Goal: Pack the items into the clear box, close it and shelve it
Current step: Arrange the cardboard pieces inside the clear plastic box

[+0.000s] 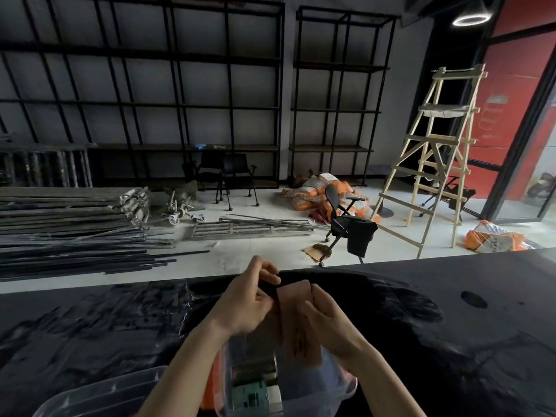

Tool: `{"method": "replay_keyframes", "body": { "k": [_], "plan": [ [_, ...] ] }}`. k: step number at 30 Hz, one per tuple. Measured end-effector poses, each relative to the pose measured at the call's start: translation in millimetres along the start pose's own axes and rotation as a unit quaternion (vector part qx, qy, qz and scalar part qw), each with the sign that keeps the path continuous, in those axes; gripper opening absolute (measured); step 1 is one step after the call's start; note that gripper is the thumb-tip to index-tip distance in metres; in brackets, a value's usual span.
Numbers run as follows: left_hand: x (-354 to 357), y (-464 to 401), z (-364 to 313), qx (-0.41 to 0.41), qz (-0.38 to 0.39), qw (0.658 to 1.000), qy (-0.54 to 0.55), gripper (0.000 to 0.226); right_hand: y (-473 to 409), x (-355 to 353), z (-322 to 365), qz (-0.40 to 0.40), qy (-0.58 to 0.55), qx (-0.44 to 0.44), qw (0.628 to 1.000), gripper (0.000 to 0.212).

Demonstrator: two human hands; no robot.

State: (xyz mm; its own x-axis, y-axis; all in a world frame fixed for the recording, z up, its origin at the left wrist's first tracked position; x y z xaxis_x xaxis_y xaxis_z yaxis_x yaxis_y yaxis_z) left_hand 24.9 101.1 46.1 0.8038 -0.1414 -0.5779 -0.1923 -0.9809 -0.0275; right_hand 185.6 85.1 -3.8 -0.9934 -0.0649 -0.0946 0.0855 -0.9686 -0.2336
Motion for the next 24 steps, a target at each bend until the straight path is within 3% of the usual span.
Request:
{"method": "replay_keyframes", "body": {
  "k": [2,5,8,12,16,19,21,24],
  "plan": [
    [-11,5,15,-0.055,-0.069,0.986,0.140,0.040,0,1,-6,-0.018,-0.025,0.010,0.999,0.017],
    [-3,18,37,-0.151,-0.124,0.929,0.315,0.032,2,5,-16,-0.088,-0.093,0.043,0.991,0.011],
    [20,26,36,-0.141,-0.121,0.941,0.282,0.036,2,21,-16,-0.083,-0.106,0.057,0.989,0.012],
    [15,31,23,-0.120,-0.188,0.942,0.252,0.025,1,30,4,-0.002,-0.007,0.037,0.999,0.012],
    [20,25,10,-0.109,-0.080,0.975,0.174,0.028,1,37,12,0.055,0.058,0.019,0.997,0.017],
    [22,19,20,-0.095,-0.026,0.979,0.176,0.027,7,39,11,0.059,-0.007,0.037,0.998,0.028],
    [14,21,28,-0.124,-0.070,0.963,0.229,0.028,10,33,8,0.023,-0.065,0.046,0.997,0.033],
    [2,27,39,-0.181,-0.192,0.881,0.392,0.026,13,32,3,-0.047,-0.164,0.048,0.984,0.027]
  ]
}}
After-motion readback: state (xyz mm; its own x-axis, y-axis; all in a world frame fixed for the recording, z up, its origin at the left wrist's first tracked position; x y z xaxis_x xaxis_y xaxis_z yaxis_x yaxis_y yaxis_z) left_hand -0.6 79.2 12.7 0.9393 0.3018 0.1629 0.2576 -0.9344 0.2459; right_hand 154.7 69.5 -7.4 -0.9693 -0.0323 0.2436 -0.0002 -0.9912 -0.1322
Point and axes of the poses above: each hand's wrist, its own y-axis away from the middle knuckle, its own x-axis out of the palm, z = x × y, the point moved 6 cm from there along -y, towards the middle knuckle, and after that the axes turned 12 degrees about -x, right-handed, at the moved point
